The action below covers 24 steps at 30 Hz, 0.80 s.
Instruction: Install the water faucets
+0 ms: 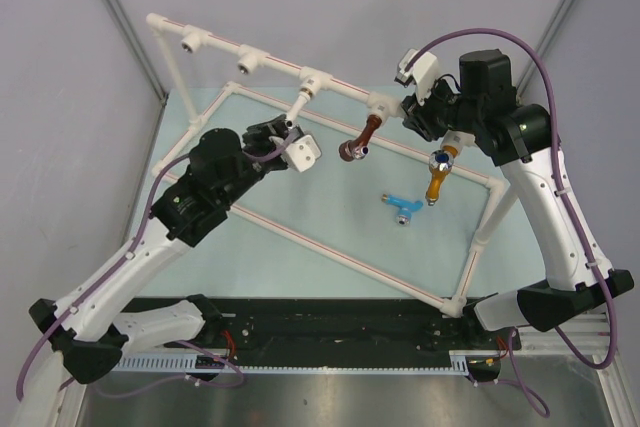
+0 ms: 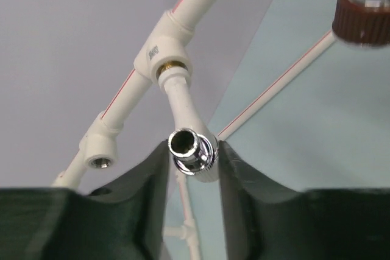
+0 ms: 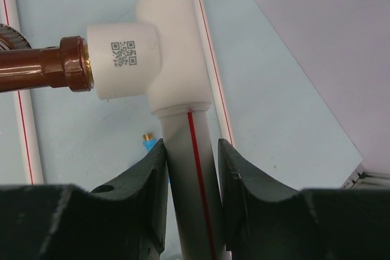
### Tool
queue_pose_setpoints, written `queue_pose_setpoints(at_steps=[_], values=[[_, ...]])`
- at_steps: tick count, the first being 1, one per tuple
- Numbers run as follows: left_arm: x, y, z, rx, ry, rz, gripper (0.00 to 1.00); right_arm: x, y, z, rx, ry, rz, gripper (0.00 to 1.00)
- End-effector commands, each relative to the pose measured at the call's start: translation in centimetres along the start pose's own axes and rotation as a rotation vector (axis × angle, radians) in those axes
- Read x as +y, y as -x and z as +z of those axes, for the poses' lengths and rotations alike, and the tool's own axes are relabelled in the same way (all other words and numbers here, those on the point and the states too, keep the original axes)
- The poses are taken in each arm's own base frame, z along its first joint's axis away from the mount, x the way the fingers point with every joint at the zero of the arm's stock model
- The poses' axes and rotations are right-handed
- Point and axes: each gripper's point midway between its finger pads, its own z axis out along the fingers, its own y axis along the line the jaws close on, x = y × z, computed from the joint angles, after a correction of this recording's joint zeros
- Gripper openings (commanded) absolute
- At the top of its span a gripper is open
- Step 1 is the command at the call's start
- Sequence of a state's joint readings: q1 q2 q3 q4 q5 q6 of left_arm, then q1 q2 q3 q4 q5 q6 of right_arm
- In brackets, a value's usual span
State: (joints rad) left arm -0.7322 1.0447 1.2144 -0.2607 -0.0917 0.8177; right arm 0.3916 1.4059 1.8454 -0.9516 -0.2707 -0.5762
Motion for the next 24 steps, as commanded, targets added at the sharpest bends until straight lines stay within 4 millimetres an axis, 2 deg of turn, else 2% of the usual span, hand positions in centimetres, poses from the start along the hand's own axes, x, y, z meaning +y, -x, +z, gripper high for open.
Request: queue_pose_setpoints(at_steps=[1,2,3,5,9,14,15,17,21,23,24], values=[[0.6,-1.7,-0.9,0.103,-0.009,0.167,0.51,-0.8,-1.3,0.4,0.06,-0.061,0.101,0.0],[0.8,-1.3,-1.1,0.086,-0.002,0.155,0.6,-0.7,-1.3,0.4,0.061,-0.061,0.1,0.0],[1.5,-0.4,-1.6,0.049,0.022,0.137,0.74,-0.8,-1.3,0.3,0.058,-0.064,0.1,0.0],[1.8,1.1,-2.1,-0.022,0.034,0.087,0.86,-0.8,-1.4,0.4,0.064,-0.064,0.102,0.0],[3.4,3.4,-3.6,-0.128,0.108,-0.054,0.99,-0.8,-1.5,0.6,0.068,-0.064,0.104,0.0],[5.0,5.8,-5.7,-0.229,0.17,-0.432,1.0,-0.8,-1.6,0.5,0.072,-0.065,0.104,0.0],[5.1,6.3,-6.0,-0.249,0.178,-0.567,1.0,-0.8,-1.7,0.5,0.072,-0.067,0.104,0.0],[5.9,6.4,-6.6,-0.257,0.217,-0.712,1.0,-0.8,-1.7,0.5,0.074,-0.064,0.106,0.0],[6.7,5.1,-7.6,-0.268,0.31,-1.161,1.0,-0.7,-1.7,0.7,0.074,-0.059,0.108,0.0],[5.8,3.9,-7.5,-0.253,0.315,-1.31,0.98,-0.6,-1.7,0.8,0.073,-0.053,0.107,0.0],[6.0,3.7,-7.9,-0.278,0.325,-1.442,0.97,-0.6,-1.6,0.8,0.072,-0.054,0.106,0.0]])
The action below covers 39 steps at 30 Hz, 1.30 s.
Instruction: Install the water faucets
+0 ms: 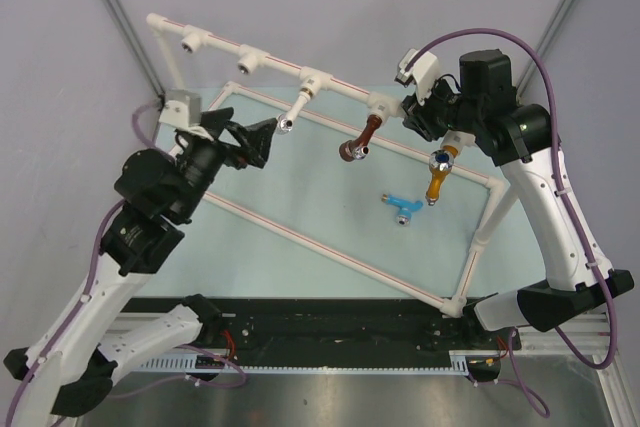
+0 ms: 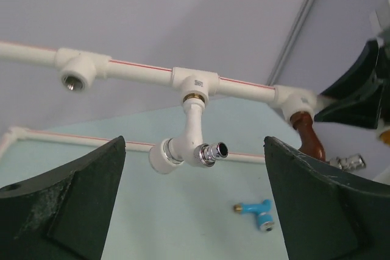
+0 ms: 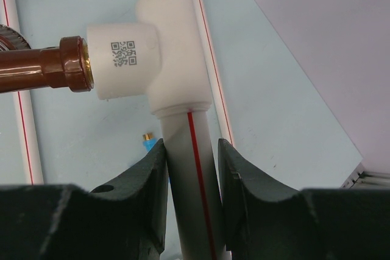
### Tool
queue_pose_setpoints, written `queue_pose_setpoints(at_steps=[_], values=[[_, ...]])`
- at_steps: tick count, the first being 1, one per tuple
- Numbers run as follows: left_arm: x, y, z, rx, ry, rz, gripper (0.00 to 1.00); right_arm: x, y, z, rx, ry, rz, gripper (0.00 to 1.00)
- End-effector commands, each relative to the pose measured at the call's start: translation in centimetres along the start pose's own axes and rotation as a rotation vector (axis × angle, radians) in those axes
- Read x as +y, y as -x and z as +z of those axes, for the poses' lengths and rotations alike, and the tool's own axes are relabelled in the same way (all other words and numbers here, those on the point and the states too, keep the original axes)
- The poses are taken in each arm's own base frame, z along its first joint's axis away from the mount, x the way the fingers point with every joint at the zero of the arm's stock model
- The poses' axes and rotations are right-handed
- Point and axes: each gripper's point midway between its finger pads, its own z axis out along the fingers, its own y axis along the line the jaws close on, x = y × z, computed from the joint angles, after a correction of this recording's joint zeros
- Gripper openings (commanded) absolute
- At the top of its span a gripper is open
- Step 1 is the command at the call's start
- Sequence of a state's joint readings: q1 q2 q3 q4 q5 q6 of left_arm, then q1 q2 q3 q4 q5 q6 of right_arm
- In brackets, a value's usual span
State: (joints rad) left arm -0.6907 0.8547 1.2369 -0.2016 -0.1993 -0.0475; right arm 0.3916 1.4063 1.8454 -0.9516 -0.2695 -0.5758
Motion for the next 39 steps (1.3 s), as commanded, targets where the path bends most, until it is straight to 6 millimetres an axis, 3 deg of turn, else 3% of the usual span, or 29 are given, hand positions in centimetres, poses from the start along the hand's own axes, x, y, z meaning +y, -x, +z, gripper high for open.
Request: queue_pose_setpoints(at_steps=[1,2,9,17,32,39], values=[[0.8,0.2,-0.9,-0.046,0.1,-0.605,0.97,-0.5,-1.6,0.7,0.07,-0.054,0.105,0.0],[0.9,-1.1,-0.8,-0.025,0.11,-0.662,0.97,-0.6,-1.6,0.8,0.069,-0.054,0.105,0.0],[0.4,-4.4,0.3,0.037,0.084,-1.114,0.95,-0.5,-1.6,0.6,0.061,-0.056,0.102,0.0],[-2.5,-7.0,3.1,0.197,-0.031,-1.331,0.91,-0.4,-1.8,0.6,0.064,-0.058,0.103,0.0],[-0.2,-6.0,3.1,0.044,0.04,-1.415,0.83,-0.5,-1.9,0.2,0.061,-0.07,0.101,0.0],[-0.3,-6.9,3.9,0.066,0.051,-1.419,0.81,-0.5,-1.8,0.2,0.059,-0.071,0.1,0.0]])
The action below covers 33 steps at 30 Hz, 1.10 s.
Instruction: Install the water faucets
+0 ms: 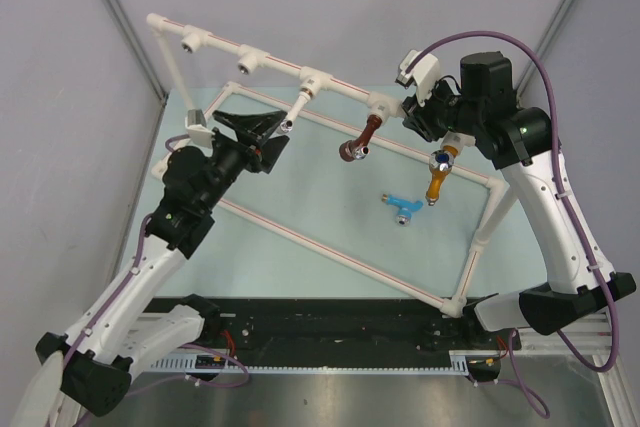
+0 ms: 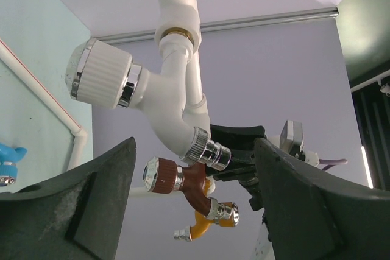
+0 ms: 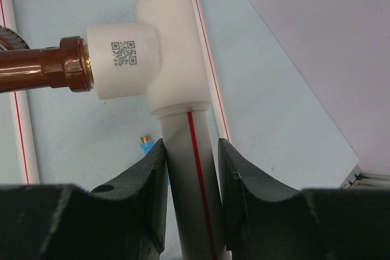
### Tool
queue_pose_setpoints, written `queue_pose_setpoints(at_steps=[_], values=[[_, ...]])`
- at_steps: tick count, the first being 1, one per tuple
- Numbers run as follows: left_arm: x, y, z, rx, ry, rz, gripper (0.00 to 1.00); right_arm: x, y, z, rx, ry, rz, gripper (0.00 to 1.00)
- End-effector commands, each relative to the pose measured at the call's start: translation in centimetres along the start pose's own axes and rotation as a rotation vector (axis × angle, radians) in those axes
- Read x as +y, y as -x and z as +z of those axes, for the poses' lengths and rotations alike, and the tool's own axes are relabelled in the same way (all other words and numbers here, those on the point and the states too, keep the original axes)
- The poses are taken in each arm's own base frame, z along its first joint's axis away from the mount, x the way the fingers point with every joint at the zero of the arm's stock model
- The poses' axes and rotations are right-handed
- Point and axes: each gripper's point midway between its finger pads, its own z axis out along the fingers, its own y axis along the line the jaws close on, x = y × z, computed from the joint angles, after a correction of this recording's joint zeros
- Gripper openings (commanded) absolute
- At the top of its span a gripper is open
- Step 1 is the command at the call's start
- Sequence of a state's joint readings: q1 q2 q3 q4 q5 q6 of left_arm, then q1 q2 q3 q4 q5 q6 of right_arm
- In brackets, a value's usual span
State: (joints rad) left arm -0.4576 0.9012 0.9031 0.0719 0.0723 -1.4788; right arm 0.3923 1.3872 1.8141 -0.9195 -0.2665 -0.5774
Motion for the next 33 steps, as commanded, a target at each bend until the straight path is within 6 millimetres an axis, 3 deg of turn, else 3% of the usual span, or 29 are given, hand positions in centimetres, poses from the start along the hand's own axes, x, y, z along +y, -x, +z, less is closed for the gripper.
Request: queue_pose_setpoints(at_steps=[1,9,12,16,22,24,33], values=[[-0.6,0.7,0.5,-0.032,-0.028,-0.03,0.79,-0.4,-1.9,0.2,0.076,-0.06,0.106,0.0],[-0.9,0.2,1.6,0.001,-0.038,-0.024,0.64,-0.4,-1.9,0.0,0.077,-0.063,0.107,0.0],[-0.8,0.1,1.7,0.009,-0.039,-0.021,0.52,-0.4,-2.0,0.0,0.079,-0.064,0.107,0.0],[-0.8,0.0,1.7,0.015,-0.044,-0.002,0.28,-0.4,-1.9,0.0,0.078,-0.066,0.107,0.0],[-1.6,0.0,1.7,0.015,-0.064,0.096,0.05,-0.4,-2.0,0.1,0.081,-0.064,0.108,0.0],[-1.6,0.1,1.7,0.015,-0.055,0.149,0.0,-0.4,-1.9,0.0,0.08,-0.065,0.107,0.0],[-1.9,2.1,1.4,-0.056,-0.02,0.616,0.0,-0.4,-1.9,0.0,0.078,-0.069,0.104,0.0]])
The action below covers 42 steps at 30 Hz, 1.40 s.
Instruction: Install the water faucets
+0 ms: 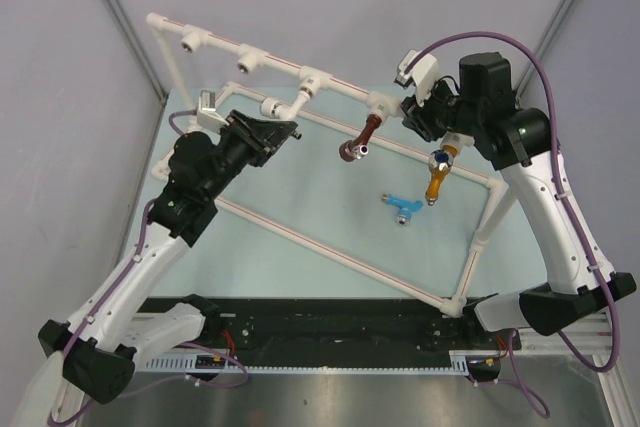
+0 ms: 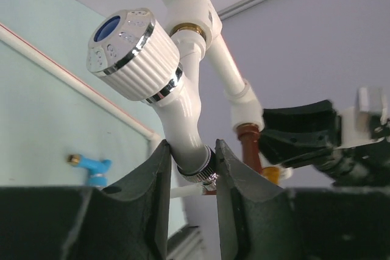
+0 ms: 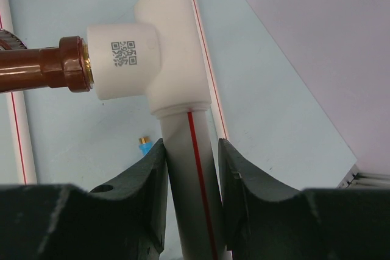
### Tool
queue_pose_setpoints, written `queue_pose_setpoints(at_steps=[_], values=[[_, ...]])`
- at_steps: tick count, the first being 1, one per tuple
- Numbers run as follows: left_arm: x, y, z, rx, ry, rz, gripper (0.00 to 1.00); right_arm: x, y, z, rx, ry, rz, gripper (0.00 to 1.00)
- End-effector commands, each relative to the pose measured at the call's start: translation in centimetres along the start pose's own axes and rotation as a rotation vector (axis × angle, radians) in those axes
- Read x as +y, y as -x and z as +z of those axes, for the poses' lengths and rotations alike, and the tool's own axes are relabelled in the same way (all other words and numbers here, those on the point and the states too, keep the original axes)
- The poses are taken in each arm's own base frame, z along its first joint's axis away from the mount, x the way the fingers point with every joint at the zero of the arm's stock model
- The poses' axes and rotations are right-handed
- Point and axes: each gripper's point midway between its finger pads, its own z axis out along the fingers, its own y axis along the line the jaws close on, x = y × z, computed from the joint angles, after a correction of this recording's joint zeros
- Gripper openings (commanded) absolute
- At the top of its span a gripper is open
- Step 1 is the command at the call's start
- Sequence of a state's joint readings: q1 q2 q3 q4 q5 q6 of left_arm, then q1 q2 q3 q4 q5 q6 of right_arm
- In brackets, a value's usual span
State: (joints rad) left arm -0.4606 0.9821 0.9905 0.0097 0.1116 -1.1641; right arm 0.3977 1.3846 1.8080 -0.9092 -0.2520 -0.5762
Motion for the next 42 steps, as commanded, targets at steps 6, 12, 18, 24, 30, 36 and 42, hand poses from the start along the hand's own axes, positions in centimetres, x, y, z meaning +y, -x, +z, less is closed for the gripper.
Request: queue_pose_setpoints(at_steps=[6,12,18,24,30,36,42], values=[[-1.5,4.7,-1.4,-0.18,0.002,0.739,0.0,-0.3,-2.0,0.0,0.08,-0.056,0.107,0.0],[-1.1,3.5,-1.8,-0.144,-0.008,1.188,0.0,-0.3,-1.9,0.0,0.078,-0.055,0.107,0.0],[-1.1,2.4,-2.0,-0.102,-0.064,1.53,0.0,-0.3,-1.7,-0.3,0.075,-0.061,0.103,0.0],[-0.4,0.7,-1.9,0.021,-0.127,1.897,0.01,-0.2,-1.6,-0.3,0.072,-0.059,0.103,0.0],[1.0,-0.1,-1.8,0.132,-0.108,2.116,0.04,-0.2,-1.7,-0.3,0.074,-0.058,0.101,0.0],[-0.9,0.6,-2.9,0.072,-0.13,2.1,0.38,-0.3,-1.8,-0.2,0.082,-0.061,0.103,0.0],[-3.6,0.9,-4.5,-0.02,-0.2,1.993,0.78,-0.2,-1.8,0.1,0.084,-0.055,0.102,0.0]])
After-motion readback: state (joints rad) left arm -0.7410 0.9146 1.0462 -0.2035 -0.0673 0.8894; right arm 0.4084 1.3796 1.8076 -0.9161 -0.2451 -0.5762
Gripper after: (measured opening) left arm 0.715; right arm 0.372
